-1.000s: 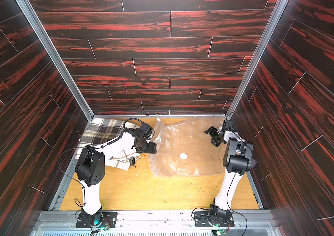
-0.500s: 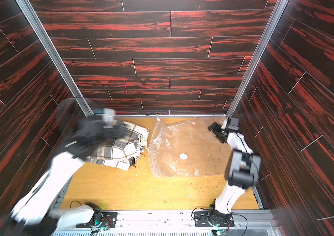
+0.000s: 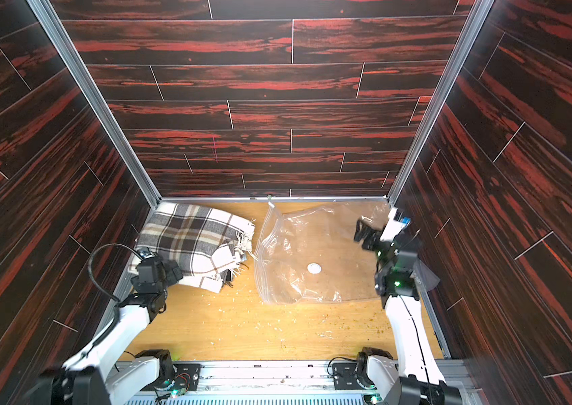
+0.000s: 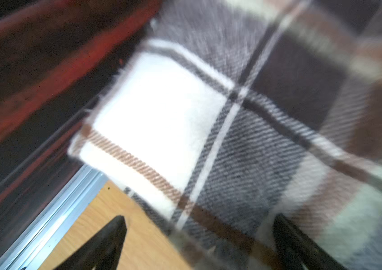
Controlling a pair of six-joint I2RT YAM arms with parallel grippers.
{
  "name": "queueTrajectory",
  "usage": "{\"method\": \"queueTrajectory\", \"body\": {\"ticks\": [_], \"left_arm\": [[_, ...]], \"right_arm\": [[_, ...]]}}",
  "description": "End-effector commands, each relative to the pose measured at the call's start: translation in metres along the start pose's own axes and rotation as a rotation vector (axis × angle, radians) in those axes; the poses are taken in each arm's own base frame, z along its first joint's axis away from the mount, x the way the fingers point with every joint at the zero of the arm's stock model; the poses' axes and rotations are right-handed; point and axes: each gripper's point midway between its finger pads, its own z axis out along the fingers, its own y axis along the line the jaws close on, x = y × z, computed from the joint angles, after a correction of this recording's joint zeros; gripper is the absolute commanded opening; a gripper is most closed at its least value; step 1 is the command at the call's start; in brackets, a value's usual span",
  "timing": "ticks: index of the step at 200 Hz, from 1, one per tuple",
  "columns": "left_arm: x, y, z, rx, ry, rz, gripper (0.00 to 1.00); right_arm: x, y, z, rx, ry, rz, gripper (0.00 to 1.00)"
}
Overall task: Take the scarf out of the vacuum bag
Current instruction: Reset both arms
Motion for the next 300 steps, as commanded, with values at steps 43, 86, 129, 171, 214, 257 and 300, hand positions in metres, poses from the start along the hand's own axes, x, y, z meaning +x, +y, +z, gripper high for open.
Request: {"method": "queueTrajectory", "body": {"ticks": [43, 86, 129, 171, 214, 257, 300], "left_arm": [[-0.036, -0.009, 0.024, 0.007, -0.230, -0.079, 1.00], [-0.025, -0.025, 0.033, 0.104, -0.298, -0.074, 0.99], [-0.019, -0.052, 0.050, 0.214, -0.301, -0.009, 0.99], [-0.013, -0.060, 0.057, 0.232, -0.234, 0.033, 1.00], [-0.011, -0.061, 0.057, 0.231, -0.201, 0.048, 1.00], [-0.012, -0.061, 0.056, 0.232, -0.205, 0.053, 1.00], [-0.012, -0.061, 0.056, 0.233, -0.205, 0.051, 1.00]], "right_arm": [[0.091, -0.060, -0.002, 0.182, -0.033, -0.131, 0.98], [0.084, -0.050, -0.004, 0.102, -0.197, -0.167, 0.98], [0.104, -0.052, 0.013, 0.060, -0.173, -0.166, 0.98], [0.111, -0.050, 0.050, 0.085, -0.040, -0.198, 0.98], [0.112, -0.048, 0.052, 0.098, -0.035, -0.218, 0.99], [0.112, -0.045, 0.051, 0.093, -0.038, -0.225, 0.98], [0.112, -0.046, 0.051, 0.094, -0.037, -0.224, 0.99]]}}
